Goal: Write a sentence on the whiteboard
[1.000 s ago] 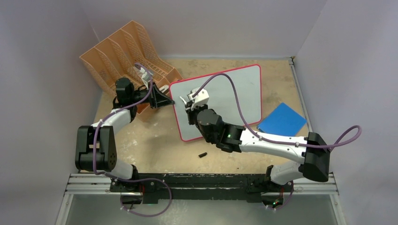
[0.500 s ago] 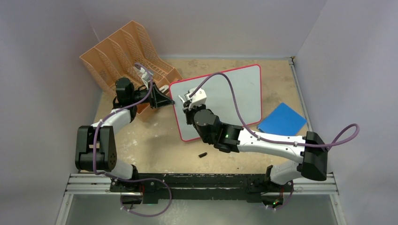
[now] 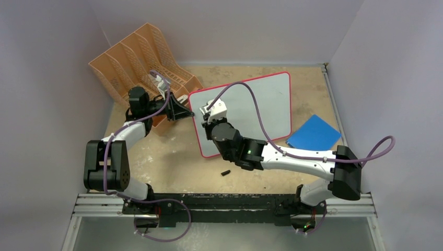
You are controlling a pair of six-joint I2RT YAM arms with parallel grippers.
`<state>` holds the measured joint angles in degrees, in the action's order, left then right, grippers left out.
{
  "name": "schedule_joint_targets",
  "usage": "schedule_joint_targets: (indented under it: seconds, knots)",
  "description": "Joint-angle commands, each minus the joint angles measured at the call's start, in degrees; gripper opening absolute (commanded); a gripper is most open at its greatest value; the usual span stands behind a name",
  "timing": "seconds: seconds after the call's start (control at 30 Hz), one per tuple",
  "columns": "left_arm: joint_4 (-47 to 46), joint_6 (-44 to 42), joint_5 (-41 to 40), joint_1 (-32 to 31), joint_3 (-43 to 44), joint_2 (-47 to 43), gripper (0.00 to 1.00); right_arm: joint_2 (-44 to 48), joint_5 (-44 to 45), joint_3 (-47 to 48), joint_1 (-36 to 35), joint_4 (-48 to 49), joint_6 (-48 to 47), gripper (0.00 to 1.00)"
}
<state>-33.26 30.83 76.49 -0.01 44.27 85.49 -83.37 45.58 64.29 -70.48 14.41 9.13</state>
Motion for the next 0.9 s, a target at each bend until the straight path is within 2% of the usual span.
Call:
schedule_joint_targets:
  seconds: [0.0,0.43,0.87]
  knots:
    - [-0.93,-1.61,1.16,-0.08,0.85,-2.0,0.0,1.2,2.36,2.51,-0.28,-0.65,0.52,0.0]
    - [-0.85,-1.65,1.17,-0.08,0.9,-2.0,0.0,1.74,2.79,2.59,-0.66,-5.49,2.96,0.0]
    - [-0.86,-1.67,1.2,-0.08,0.88,-2.0,0.0,1.17,2.73,4.13,-0.8,-2.25,1.27,0.0]
